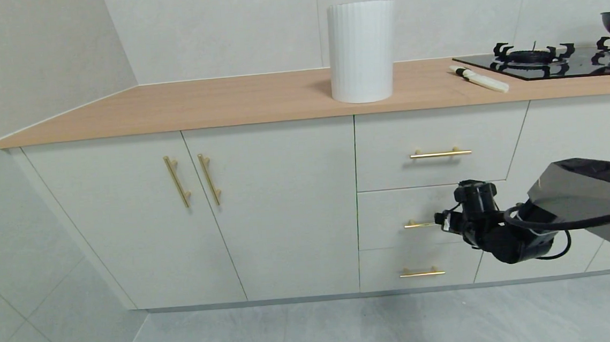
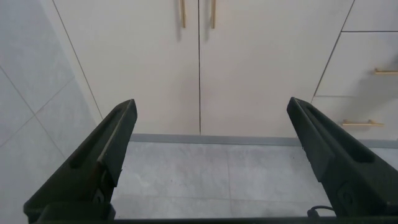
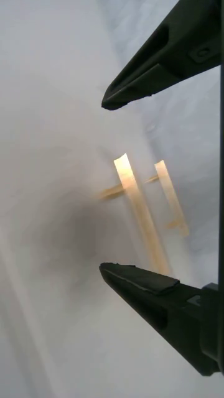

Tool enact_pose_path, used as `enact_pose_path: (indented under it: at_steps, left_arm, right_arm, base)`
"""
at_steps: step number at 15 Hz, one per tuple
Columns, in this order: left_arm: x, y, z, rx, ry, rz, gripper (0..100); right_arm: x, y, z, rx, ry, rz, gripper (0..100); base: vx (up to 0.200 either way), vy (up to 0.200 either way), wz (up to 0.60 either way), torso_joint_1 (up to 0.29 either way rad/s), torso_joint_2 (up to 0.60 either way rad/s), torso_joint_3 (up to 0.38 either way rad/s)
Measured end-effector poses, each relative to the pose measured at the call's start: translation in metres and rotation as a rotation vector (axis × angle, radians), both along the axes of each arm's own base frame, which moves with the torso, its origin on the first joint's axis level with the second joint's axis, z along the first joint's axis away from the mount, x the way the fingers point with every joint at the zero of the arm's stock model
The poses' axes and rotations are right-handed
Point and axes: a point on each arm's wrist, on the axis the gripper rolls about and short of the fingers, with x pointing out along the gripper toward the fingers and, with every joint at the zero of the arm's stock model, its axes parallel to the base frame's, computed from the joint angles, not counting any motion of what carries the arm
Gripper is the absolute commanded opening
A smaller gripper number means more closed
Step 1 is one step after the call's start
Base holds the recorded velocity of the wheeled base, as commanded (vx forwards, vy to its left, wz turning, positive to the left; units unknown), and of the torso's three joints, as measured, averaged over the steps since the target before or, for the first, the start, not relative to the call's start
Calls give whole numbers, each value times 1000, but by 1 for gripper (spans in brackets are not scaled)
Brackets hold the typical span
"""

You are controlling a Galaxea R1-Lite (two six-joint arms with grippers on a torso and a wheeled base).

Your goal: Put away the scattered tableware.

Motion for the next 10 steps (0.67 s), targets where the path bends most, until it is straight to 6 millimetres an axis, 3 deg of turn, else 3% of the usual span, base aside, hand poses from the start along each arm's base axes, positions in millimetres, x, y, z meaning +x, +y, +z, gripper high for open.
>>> enact_pose_path:
  at_steps: [2,5,7,10]
  left_arm:
    - [0,0,0,0,0,0,100]
    - [0,0,0,0,0,0,100]
    - [0,0,0,0,0,0,100]
    - [0,0,0,0,0,0,100]
  right_arm:
    - [-33,0,25,-9,20,37,100]
    - [-85,-6,79,-13,-32,68,100]
    - [-129,-14,123,-20,-122,82,100]
    - [-212,-35,184,-63,-317,85,100]
  base:
    - [0,0,0,0,0,0]
    - [0,0,0,0,0,0]
    - [0,0,0,0,0,0]
    - [0,0,0,0,0,0]
